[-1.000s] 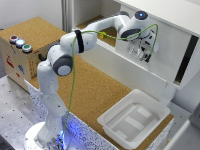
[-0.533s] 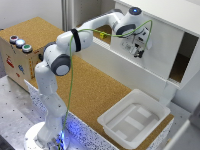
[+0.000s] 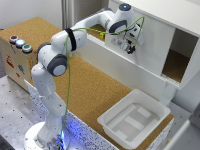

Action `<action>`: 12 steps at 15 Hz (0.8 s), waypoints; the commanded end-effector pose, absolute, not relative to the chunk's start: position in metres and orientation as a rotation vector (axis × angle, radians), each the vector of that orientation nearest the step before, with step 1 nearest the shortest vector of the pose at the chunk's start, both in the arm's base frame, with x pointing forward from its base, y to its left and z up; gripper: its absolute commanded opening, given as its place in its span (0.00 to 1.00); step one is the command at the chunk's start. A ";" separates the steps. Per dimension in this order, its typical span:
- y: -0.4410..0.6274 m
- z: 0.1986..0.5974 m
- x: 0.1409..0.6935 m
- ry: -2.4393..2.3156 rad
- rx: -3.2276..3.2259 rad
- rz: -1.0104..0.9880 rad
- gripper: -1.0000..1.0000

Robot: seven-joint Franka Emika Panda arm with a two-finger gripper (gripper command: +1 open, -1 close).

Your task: Move the door all the way to the left

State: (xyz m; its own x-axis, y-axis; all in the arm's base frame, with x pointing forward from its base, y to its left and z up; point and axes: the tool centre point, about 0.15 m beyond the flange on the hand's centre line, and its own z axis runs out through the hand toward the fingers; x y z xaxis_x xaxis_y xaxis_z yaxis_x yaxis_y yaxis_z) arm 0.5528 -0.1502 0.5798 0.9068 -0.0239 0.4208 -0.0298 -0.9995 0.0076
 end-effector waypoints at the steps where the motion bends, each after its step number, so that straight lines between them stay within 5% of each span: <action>1: -0.105 0.560 0.554 -0.129 2.921 0.756 0.00; 12: -0.031 0.556 0.554 -0.383 2.850 0.715 0.00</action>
State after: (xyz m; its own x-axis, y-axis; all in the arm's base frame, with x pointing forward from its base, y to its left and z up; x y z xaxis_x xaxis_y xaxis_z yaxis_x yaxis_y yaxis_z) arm 0.5523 -0.0750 0.5804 0.8879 -0.1569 0.4325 -0.1715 -0.9852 -0.0052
